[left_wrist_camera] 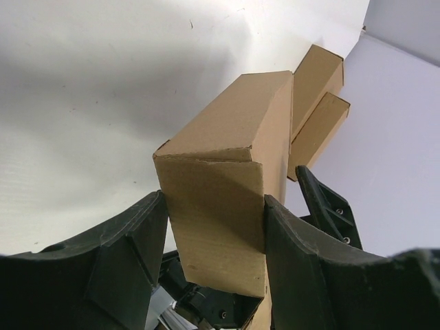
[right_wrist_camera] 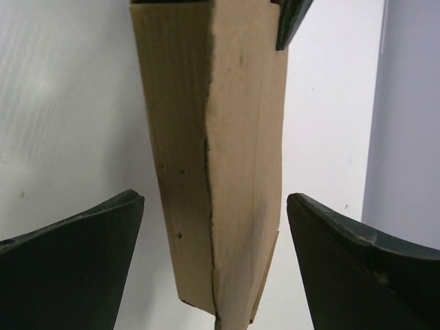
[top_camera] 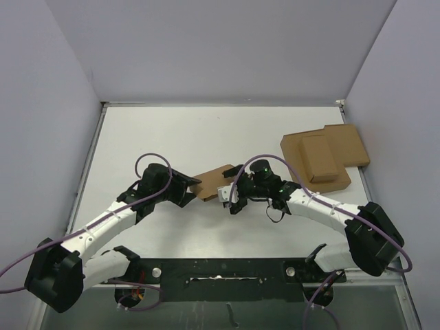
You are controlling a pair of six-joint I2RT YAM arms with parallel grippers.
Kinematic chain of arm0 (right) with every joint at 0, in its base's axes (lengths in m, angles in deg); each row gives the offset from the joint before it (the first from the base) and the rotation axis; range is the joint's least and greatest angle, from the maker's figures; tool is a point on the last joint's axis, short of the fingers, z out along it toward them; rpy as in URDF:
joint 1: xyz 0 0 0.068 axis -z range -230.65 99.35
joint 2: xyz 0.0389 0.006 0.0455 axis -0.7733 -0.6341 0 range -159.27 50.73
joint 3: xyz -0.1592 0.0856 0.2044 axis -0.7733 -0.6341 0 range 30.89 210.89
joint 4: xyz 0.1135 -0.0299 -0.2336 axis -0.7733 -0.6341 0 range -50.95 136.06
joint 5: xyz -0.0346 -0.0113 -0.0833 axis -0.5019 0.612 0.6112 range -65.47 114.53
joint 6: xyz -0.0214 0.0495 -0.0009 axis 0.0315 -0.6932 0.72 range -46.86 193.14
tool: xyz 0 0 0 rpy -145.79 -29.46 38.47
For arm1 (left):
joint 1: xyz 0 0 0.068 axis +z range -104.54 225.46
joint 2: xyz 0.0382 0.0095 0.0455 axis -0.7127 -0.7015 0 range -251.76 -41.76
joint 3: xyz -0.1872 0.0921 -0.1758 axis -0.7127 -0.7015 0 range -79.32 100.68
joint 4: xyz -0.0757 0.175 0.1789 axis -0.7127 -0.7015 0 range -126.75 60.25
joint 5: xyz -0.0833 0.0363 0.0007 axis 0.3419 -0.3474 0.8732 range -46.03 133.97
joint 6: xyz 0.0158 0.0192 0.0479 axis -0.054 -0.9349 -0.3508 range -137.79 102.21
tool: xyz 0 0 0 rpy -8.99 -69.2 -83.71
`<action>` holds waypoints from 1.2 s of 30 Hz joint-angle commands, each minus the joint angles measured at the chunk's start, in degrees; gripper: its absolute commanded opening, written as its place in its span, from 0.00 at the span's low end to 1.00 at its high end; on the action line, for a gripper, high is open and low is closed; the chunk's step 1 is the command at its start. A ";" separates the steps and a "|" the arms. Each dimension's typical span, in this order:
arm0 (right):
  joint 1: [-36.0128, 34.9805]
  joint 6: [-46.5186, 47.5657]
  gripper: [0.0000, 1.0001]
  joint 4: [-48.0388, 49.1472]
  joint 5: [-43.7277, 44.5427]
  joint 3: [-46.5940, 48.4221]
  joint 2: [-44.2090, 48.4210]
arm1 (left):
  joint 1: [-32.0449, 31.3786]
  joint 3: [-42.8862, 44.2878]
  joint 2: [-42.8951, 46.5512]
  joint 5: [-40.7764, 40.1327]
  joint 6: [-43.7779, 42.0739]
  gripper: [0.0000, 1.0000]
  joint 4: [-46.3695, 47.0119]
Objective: Fold the paper box
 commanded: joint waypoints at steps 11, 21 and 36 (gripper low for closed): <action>-1.97 -0.69 0.64 10.05 6.77 -1.26 -0.79 | 0.34 0.63 0.08 0.97 2.17 0.44 5.85; -1.35 -2.49 0.49 9.60 6.59 -0.86 -0.36 | 0.34 1.41 -1.56 2.77 2.46 0.52 9.04; 0.95 -8.33 0.39 5.15 2.47 2.03 -0.58 | 1.54 2.17 3.79 2.98 -0.06 0.84 6.30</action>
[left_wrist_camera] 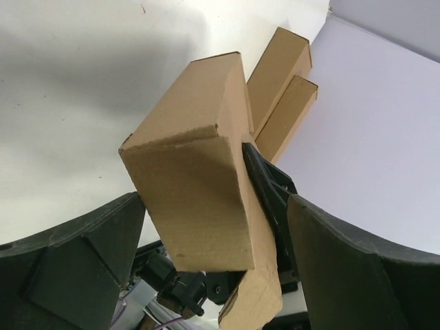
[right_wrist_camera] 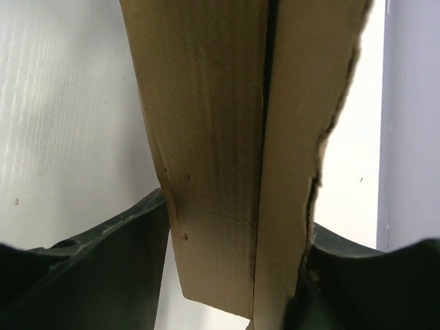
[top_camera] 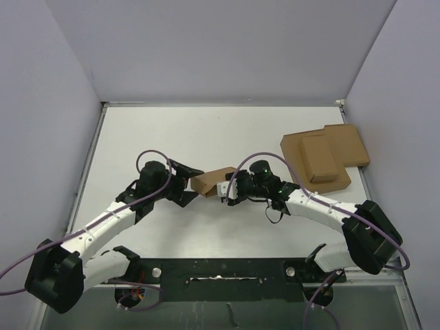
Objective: Fold the paper box
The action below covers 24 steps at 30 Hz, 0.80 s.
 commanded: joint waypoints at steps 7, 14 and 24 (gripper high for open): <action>5.60 -10.83 0.38 -2.31 -9.27 5.76 0.83 | 1.75 3.98 12.50 -3.30 -9.02 0.89 -5.74; 12.39 -26.53 0.38 -5.57 -20.90 10.16 0.61 | 2.98 1.15 19.77 -3.26 -28.34 0.98 -2.24; 22.48 -57.77 0.39 -0.54 -41.22 13.36 -6.17 | 3.20 -14.68 34.15 2.17 -52.06 0.98 12.50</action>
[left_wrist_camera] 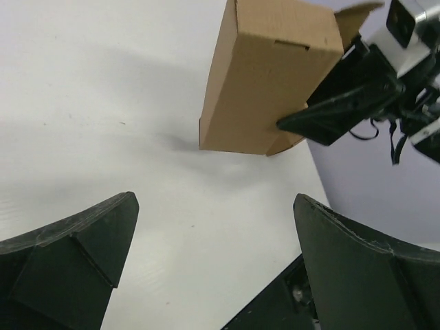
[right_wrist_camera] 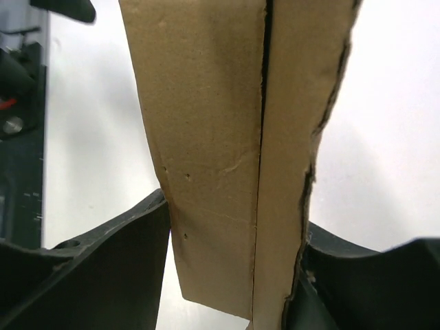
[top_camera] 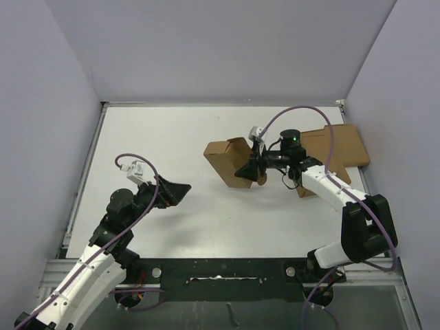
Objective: Fold the paper box
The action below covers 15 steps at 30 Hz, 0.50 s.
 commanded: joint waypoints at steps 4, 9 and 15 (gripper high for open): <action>1.64 -23.62 0.39 10.35 -14.31 1.05 -8.96 | 0.42 -5.56 -0.37 3.08 -5.00 0.93 11.42; 0.31 -32.41 0.40 14.28 -16.79 1.44 -16.53 | 0.42 -5.56 -5.32 2.48 -0.45 0.90 12.13; -2.67 -40.74 0.41 17.84 -16.11 1.65 -22.42 | 0.24 -2.10 -14.56 1.64 6.31 0.90 9.64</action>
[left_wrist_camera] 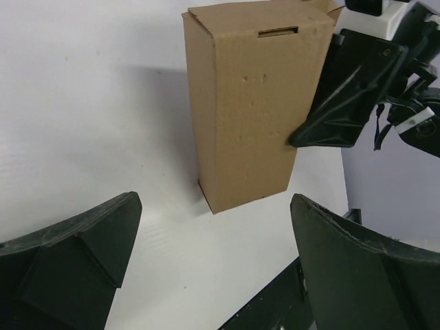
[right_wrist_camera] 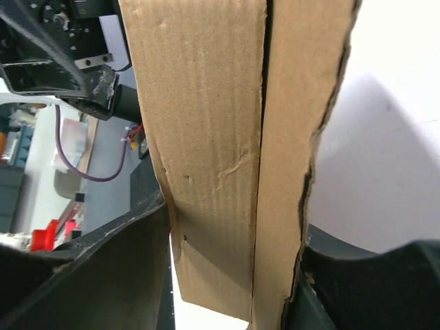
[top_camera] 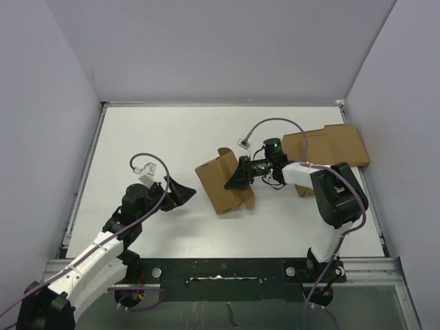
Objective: Fold the paper box
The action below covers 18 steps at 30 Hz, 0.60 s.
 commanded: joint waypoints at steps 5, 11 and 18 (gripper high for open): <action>-3.02 -12.01 0.41 4.39 -1.62 2.72 -6.64 | -0.99 6.70 -11.88 -1.82 6.86 0.91 0.14; -3.08 -12.74 0.41 2.53 -1.09 3.64 -10.21 | -1.79 7.47 -18.78 -3.20 8.64 0.91 3.13; -3.05 -5.79 0.44 -7.30 3.31 6.10 -11.25 | -2.29 11.46 -28.23 -4.13 8.62 0.90 4.13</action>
